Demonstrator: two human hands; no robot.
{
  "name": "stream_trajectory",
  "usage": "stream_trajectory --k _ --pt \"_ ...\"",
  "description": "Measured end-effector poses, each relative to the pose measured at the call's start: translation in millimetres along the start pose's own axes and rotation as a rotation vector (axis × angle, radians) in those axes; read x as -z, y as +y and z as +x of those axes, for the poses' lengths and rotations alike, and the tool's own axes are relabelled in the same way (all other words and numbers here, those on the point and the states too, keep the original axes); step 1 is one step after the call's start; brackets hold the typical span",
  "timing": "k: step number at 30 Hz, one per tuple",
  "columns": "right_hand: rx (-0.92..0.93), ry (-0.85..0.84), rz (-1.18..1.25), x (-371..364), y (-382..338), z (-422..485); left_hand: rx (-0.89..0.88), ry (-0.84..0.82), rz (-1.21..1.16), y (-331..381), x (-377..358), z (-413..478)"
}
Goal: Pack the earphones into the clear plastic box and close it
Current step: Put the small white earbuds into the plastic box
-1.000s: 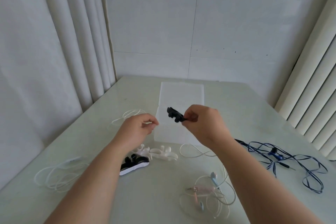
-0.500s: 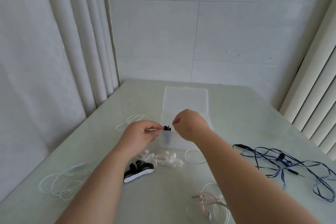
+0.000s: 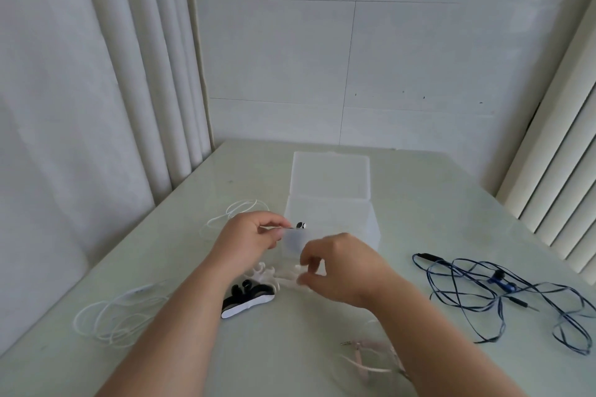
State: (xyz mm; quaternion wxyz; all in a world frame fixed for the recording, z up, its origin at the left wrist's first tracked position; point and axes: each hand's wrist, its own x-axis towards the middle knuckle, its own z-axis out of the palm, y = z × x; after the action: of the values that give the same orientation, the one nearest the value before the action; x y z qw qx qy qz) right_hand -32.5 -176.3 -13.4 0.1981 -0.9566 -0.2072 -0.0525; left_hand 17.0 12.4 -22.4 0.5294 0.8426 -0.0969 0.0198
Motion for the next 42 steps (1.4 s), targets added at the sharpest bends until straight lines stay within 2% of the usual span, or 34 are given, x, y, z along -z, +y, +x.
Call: stream_trajectory --k 3,8,13,17,19,24,29,32,34,38,40,42 --pt "-0.091 -0.148 -0.129 1 -5 2 -0.005 0.000 0.017 0 1 -1" --pt "-0.116 -0.139 -0.087 4 -3 2 -0.022 -0.009 -0.015 -2 0 2" --pt "-0.151 0.011 0.058 23 3 -6 0.005 -0.022 -0.058 -4 1 5" --pt "-0.225 0.263 0.248 36 12 -2 0.014 -0.030 -0.070 -2 1 5" --pt "-0.302 0.361 0.235 36 16 9 0.024 -0.036 -0.076 1 1 4" --pt "-0.385 0.203 0.025 29 13 43 0.024 -0.029 -0.085 1 1 3" --pt "-0.485 0.095 -0.049 23 5 72 0.020 -0.023 -0.083 -2 1 6" --pt "-0.416 0.011 0.053 16 5 78 0.007 -0.022 -0.130 -2 0 6" --pt "-0.381 0.026 0.090 14 7 74 0.009 -0.025 -0.157 -4 0 8" --pt "-0.329 0.235 0.154 16 6 57 0.002 -0.031 -0.118 -2 1 7" --pt "-0.243 0.360 0.174 15 -2 43 0.005 -0.039 -0.083 1 2 5" --pt "-0.131 0.387 0.179 9 -11 29 0.025 -0.049 -0.028 0 5 5"
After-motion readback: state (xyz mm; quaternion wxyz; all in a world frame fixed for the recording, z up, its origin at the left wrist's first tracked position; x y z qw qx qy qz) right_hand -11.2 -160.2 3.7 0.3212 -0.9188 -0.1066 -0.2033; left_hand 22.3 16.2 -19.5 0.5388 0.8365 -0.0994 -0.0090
